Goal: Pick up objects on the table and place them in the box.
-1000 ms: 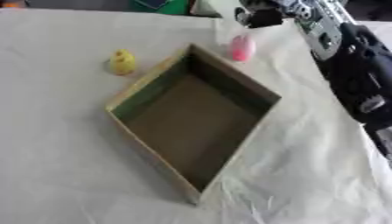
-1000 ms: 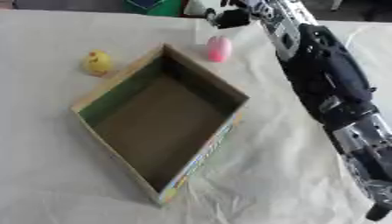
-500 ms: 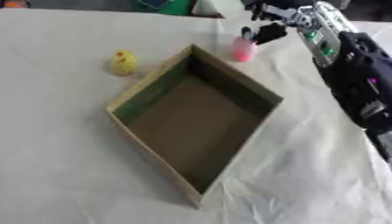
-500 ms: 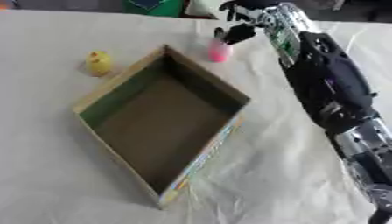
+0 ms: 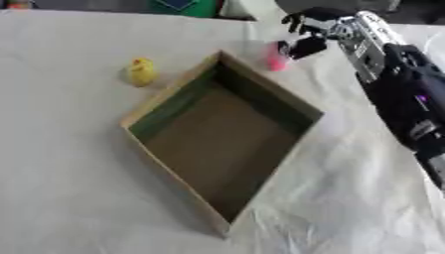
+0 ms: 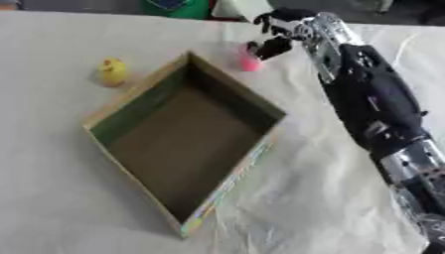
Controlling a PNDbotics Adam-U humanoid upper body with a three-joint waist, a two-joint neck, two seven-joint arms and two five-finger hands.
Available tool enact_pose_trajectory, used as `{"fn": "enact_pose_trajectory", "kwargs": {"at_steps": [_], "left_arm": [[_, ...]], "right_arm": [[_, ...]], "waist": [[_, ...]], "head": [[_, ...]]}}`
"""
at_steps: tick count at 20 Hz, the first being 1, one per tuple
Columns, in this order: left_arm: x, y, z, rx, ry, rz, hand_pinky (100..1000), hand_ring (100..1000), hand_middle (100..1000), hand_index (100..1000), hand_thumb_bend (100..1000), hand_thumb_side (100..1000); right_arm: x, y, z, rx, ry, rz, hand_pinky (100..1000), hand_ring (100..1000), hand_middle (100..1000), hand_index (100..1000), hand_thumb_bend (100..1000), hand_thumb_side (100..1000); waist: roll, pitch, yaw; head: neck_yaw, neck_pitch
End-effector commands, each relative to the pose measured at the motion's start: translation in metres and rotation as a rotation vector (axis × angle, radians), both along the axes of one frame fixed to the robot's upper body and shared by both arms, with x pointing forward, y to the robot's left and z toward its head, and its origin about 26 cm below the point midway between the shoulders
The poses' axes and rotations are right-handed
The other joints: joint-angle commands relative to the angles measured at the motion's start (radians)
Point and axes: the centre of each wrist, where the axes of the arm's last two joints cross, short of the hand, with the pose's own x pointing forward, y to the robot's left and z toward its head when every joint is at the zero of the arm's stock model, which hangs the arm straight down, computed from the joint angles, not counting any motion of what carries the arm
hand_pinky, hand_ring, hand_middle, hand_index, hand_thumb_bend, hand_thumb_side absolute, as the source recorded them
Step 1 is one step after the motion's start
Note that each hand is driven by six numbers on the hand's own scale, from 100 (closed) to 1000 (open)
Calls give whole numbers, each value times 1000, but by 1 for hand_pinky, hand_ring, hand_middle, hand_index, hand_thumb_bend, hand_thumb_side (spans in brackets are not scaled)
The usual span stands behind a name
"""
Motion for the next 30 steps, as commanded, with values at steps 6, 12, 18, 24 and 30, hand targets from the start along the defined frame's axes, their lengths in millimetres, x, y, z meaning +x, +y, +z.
{"fn": "enact_pose_trajectory", "kwargs": {"at_steps": [6,12,18,24,30], "left_arm": [[-2,0,7,17,-25,-8,449,567,566,744,100,1000],[-2,0,7,22,-22,-8,450,568,565,742,100,1000],[-1,-1,8,24,-24,-14,450,568,564,741,100,1000],[-1,-2,8,23,-24,-20,449,567,562,740,100,1000],[-1,-3,8,24,-24,-23,449,567,561,739,100,1000]], "right_arm": [[-2,-10,18,40,13,27,825,847,823,1000,100,840],[-7,-10,32,94,-20,28,827,846,818,1000,100,894],[-6,-12,23,54,25,13,817,846,828,1000,100,928],[-2,-12,10,9,30,-5,793,811,816,1000,100,910],[0,-9,3,3,44,6,792,810,813,1000,100,915]], "waist": [[1,-15,-3],[-2,-16,-7],[-3,-13,-3],[-3,-4,2],[-3,5,6]], "head": [[13,-11],[22,-9],[22,-19],[17,-22],[15,-24]]}}
